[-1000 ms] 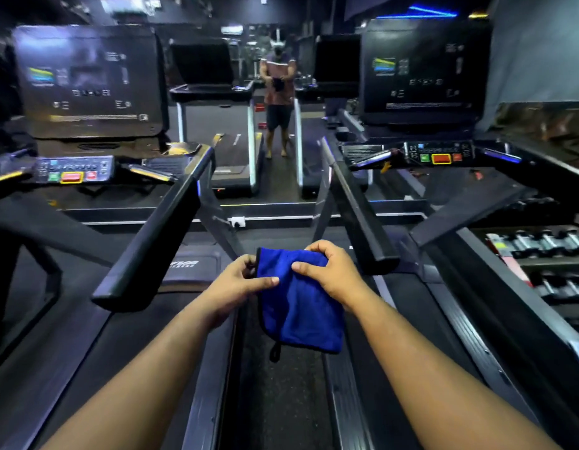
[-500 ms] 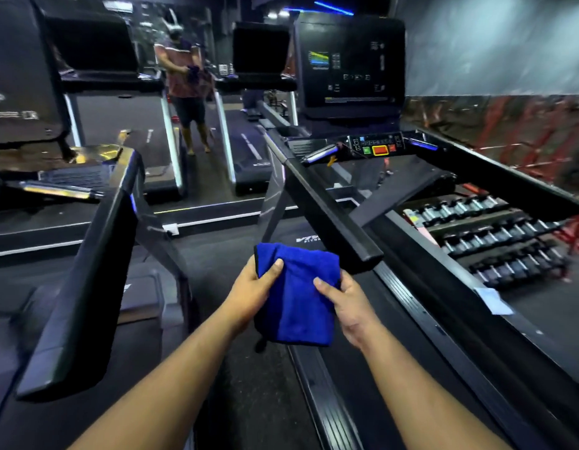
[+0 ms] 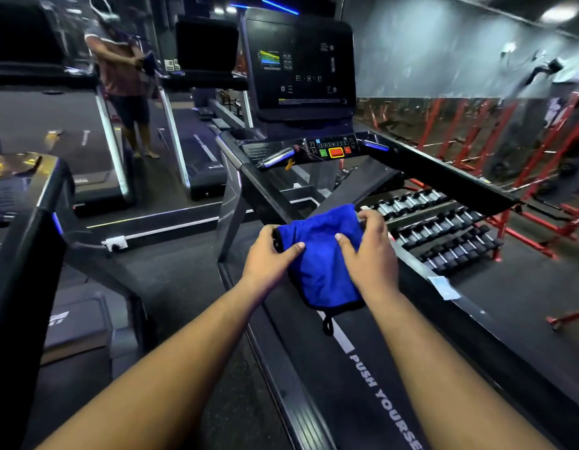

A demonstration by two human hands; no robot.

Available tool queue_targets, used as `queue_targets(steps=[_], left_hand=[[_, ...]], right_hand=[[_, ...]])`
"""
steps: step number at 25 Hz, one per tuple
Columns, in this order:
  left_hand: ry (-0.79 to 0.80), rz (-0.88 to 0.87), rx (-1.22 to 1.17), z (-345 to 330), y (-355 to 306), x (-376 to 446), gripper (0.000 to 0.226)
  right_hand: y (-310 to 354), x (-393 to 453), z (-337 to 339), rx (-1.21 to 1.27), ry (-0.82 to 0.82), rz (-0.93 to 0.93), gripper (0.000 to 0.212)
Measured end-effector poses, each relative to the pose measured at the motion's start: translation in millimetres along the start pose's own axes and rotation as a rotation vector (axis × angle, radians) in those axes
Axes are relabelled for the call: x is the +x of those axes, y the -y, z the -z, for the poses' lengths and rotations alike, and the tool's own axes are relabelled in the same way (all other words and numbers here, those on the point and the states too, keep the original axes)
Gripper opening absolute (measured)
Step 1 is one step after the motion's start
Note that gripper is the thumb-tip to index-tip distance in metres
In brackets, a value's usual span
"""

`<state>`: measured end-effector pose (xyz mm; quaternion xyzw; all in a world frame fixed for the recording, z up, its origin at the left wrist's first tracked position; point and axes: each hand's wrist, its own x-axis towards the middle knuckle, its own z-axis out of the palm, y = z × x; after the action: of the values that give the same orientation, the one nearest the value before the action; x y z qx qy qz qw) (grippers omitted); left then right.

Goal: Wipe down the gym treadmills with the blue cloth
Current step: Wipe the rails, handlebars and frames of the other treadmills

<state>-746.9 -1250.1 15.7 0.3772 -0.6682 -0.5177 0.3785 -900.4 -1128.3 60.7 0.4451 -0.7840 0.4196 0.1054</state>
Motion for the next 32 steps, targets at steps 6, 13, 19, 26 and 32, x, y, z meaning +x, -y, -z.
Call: queue_targets(steps=[6,13,19,26,32], left_hand=[[0.162,-0.062,0.572,0,28,55,0.053],[0.2,-0.268,0.858,24,51,128,0.056],[0.467,-0.556,1.03,41,48,193,0.057],[0.712,-1.086,1.069,43,35,264,0.063],[0.906,-1.379,1.001,15,32,303,0.062]], right_hand=[[-13,-2,-68,-0.593,0.476,0.123,0.084],[17,71,-119,-0.545,0.653,0.113,0.082],[10,56,-102,-0.717,0.748,0.13,0.091],[25,82,-135,-0.716,0.642,0.041,0.093],[25,89,-137,-0.625,0.625,-0.122,0.106]])
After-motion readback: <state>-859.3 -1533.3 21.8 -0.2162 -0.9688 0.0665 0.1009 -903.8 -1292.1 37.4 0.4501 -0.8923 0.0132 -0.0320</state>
